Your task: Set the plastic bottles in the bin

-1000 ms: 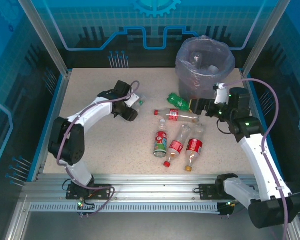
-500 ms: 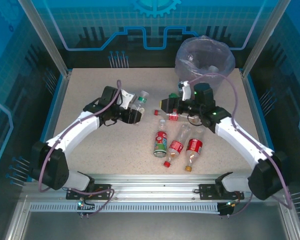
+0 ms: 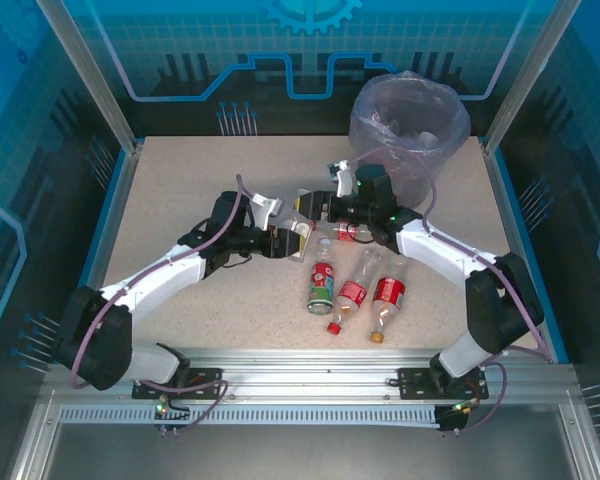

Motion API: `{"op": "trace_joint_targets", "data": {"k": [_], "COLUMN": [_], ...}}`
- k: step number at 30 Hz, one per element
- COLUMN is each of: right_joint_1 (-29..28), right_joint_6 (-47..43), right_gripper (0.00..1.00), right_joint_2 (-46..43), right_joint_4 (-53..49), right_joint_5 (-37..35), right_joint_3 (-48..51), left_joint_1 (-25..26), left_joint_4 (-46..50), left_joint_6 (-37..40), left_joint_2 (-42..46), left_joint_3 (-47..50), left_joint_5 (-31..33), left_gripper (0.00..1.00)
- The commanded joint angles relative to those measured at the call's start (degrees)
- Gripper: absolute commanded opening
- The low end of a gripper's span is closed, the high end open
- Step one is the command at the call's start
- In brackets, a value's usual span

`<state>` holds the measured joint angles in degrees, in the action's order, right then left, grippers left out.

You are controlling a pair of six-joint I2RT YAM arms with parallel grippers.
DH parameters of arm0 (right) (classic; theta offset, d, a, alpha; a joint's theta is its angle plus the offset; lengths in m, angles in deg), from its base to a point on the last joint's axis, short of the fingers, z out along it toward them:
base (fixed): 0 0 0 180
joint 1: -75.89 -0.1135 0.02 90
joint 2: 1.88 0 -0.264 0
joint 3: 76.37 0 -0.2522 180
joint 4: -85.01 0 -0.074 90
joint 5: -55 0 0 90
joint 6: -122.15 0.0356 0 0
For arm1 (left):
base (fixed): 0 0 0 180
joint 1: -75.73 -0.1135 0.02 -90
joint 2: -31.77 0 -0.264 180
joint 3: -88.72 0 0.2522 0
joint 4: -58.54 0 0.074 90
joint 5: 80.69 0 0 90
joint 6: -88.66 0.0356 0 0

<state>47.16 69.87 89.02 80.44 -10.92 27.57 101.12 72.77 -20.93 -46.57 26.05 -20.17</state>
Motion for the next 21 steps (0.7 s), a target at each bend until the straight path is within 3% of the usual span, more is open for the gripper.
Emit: {"op": "trace_joint_targets", "data": {"k": [1,16,21], "right_joint_1": [-0.40,1.08,1.55], "right_joint_6": [1.22,3.28,2.14], "right_gripper": [0.71,0.33,0.27], "right_joint_2": [1.59,2.46,1.23], "right_joint_4": [1.81,2.96,1.62], "right_joint_5": [1.06,3.98,3.80], "right_joint_3": [-2.77,-3.25,-4.17], "left_joint_1": [0.96,1.50,1.45], "left_joint_4": [-4.74,-8.20,-10.32], "left_joint_6": [-1.46,-3.24,-5.06], "left_joint_2": [1.05,-1.16,-1.02], "left_joint_3": [0.89,0.83,1.27], "left_joint_5": [-1.55,-2.52,-2.92], "left_gripper": [0.47,0.53,0.67]}}
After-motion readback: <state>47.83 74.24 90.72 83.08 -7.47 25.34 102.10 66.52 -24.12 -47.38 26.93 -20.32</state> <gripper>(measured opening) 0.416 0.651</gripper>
